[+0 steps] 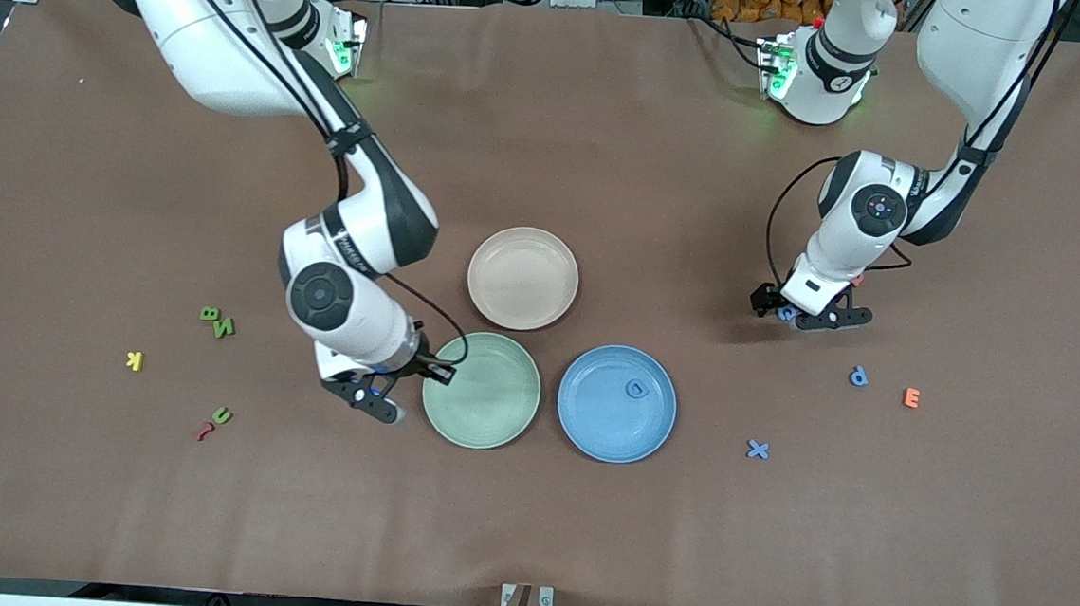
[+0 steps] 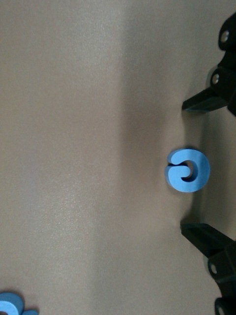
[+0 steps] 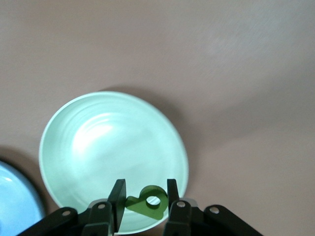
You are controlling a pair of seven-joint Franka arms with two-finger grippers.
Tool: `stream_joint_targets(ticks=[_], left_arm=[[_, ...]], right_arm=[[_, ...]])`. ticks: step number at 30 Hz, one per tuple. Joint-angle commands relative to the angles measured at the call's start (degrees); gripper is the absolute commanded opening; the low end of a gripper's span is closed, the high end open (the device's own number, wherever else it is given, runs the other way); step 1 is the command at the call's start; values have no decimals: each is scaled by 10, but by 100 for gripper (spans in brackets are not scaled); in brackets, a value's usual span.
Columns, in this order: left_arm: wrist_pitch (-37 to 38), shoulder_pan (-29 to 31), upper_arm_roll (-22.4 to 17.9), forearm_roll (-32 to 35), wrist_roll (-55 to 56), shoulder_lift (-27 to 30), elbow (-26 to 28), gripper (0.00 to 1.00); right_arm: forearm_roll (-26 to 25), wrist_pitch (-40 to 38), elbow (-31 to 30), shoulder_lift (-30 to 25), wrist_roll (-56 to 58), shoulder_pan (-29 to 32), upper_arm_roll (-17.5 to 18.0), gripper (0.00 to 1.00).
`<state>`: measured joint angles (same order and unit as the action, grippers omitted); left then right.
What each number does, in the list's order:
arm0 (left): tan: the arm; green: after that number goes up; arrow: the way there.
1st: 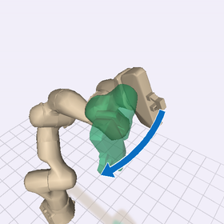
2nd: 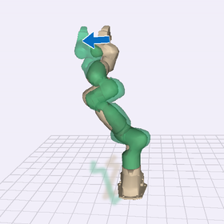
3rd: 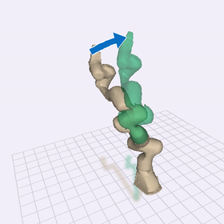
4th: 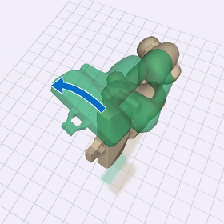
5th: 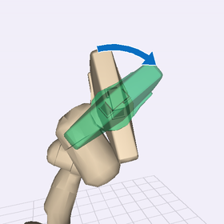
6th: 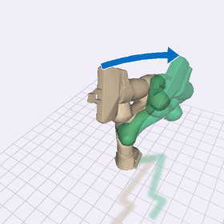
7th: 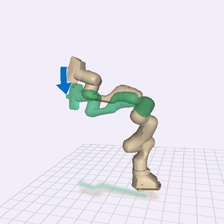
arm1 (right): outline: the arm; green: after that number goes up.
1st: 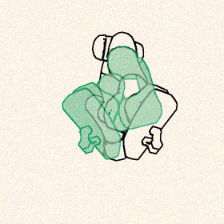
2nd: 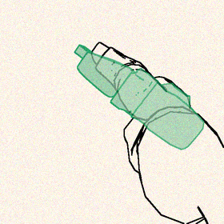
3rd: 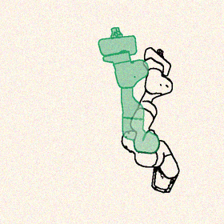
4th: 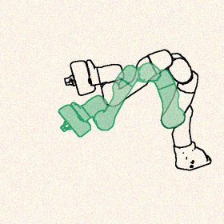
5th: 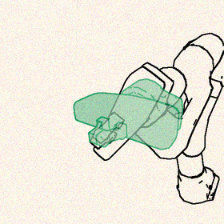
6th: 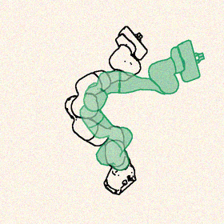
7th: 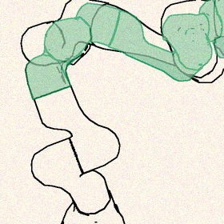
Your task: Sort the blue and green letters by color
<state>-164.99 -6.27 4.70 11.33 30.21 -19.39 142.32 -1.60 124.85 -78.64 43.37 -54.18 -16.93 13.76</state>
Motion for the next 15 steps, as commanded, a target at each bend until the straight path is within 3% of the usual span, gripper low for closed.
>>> stream_joint_targets(ticks=[1,3,7,12,13,15], left_arm=[[-2,12,3,25,-7,18,17,100],[-2,20,4,35,-8,18,17,96],[-2,32,5,62,-8,19,17,48],[-2,50,6,78,-9,20,16,0],[-2,50,6,78,-10,21,16,0],[-2,50,7,78,-13,22,15,0]], right_arm=[[-14,25,9,21,-58,-22,-4,12],[-13,36,9,25,-68,-26,-4,19],[-13,53,9,36,-87,-28,-4,31],[-13,58,9,40,-88,-27,-4,50],[-13,58,9,40,-88,-27,-4,50],[-13,58,9,40,-88,-27,-4,67]])
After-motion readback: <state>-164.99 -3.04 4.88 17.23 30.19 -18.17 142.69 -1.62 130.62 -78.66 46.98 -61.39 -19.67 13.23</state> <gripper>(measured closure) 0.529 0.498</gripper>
